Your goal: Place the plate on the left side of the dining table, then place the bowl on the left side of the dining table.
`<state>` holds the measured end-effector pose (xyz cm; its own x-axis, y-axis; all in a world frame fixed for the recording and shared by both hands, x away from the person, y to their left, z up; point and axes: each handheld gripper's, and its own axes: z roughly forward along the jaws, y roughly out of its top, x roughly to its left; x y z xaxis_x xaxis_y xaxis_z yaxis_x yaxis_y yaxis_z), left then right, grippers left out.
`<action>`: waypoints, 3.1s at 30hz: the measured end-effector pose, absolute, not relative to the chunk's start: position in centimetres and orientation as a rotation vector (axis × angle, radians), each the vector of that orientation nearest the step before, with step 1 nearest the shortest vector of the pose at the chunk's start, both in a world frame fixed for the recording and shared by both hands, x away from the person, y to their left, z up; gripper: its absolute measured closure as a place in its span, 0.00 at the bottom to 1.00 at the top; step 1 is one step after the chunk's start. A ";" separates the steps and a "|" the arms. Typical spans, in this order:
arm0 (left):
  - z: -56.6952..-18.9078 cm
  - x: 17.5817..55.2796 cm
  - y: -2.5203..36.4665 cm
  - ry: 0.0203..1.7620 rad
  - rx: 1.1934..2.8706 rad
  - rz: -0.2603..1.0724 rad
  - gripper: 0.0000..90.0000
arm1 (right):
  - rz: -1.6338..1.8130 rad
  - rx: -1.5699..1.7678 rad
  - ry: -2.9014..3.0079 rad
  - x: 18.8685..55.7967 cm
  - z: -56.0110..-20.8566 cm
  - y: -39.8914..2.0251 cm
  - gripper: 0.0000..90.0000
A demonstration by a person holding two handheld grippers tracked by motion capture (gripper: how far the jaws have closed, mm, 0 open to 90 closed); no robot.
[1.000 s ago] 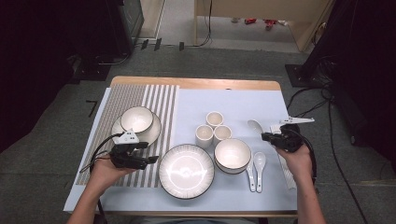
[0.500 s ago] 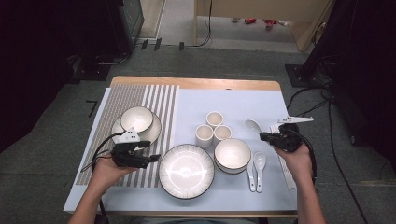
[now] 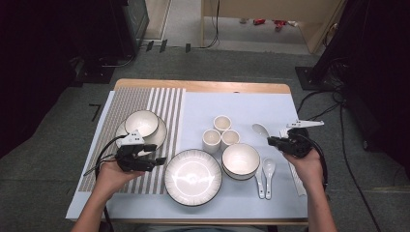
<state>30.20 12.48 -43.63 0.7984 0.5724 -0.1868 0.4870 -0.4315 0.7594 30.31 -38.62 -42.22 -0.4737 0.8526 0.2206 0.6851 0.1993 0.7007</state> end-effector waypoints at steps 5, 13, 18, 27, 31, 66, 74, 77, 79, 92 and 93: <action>-43.7 30.2 12.1 0.766 2.125 0.141 0.38 | 1.143 1.454 2.258 30.2 -41.8 -38.2 0.94; -43.3 30.6 11.6 0.759 2.103 0.112 0.44 | 1.140 1.432 2.272 30.1 -41.5 -37.6 0.94; -43.3 30.7 11.5 0.759 2.096 0.103 0.47 | 1.140 1.423 2.284 30.0 -41.2 -37.3 0.94; -43.3 30.8 11.2 0.745 2.106 0.108 0.46 | 1.143 1.390 2.307 30.0 -40.8 -36.6 0.94; -43.3 30.8 11.1 0.732 2.105 0.106 0.44 | 1.143 1.389 2.313 30.0 -40.7 -36.3 0.94; -43.3 31.1 10.3 0.739 2.107 0.093 0.41 | 1.192 1.291 2.361 29.5 -39.5 -34.5 0.94; -43.3 31.1 10.1 0.735 2.106 0.083 0.42 | 1.197 1.273 2.373 29.4 -39.4 -34.1 0.95; -43.3 31.4 9.8 0.738 2.104 0.061 0.42 | 1.197 1.269 2.381 29.5 -39.4 -33.9 0.94; -43.3 31.3 9.5 0.719 2.112 0.063 0.42 | 1.191 1.265 2.386 29.5 -39.4 -33.7 0.94; -42.0 32.1 8.7 0.685 2.089 0.058 0.42 | 1.199 1.252 2.393 29.5 -39.1 -33.6 0.94; -41.9 32.2 8.6 0.686 2.086 0.056 0.42 | 1.202 1.249 2.397 29.5 -39.0 -33.5 0.94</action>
<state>32.17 8.64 -41.91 0.8443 0.4908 -0.2150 0.4497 -0.4309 0.7824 29.51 -33.51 -39.04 -0.6295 0.7528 0.1925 0.6045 0.3189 0.7300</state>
